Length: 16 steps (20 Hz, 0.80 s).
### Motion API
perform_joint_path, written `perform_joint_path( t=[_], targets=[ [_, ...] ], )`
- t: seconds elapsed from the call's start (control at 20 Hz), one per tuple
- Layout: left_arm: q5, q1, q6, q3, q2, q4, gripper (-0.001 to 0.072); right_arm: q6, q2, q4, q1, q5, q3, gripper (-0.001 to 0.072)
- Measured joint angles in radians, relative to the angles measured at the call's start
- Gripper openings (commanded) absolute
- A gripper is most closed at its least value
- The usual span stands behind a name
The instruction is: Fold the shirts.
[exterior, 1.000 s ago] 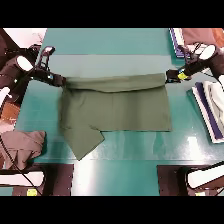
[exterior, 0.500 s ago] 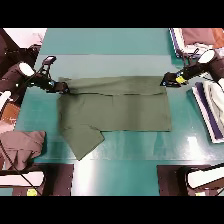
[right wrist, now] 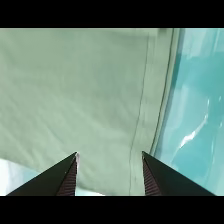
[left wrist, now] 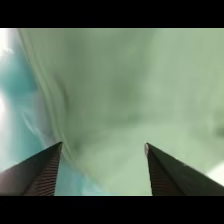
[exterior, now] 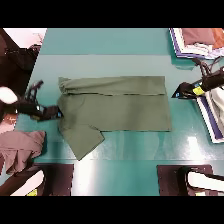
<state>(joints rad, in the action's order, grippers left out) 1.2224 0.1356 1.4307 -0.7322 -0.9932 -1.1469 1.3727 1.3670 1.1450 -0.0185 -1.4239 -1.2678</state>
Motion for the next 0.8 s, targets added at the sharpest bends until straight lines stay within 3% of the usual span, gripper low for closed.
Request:
perform_joint_path(
  t=[0.3, 0.8],
  targets=[
    [0.018, 0.003, 0.05, 0.267, 0.161, 0.069, 0.06, -0.011, -0.116, -0.001, -0.017, 0.031, 0.106, 0.0428],
    [-0.119, 0.005, 0.046, 0.38, 0.19, 0.198, 0.0599, -0.013, -0.145, -0.002, -0.018, 0.036, 0.122, 0.0428]
  ],
)
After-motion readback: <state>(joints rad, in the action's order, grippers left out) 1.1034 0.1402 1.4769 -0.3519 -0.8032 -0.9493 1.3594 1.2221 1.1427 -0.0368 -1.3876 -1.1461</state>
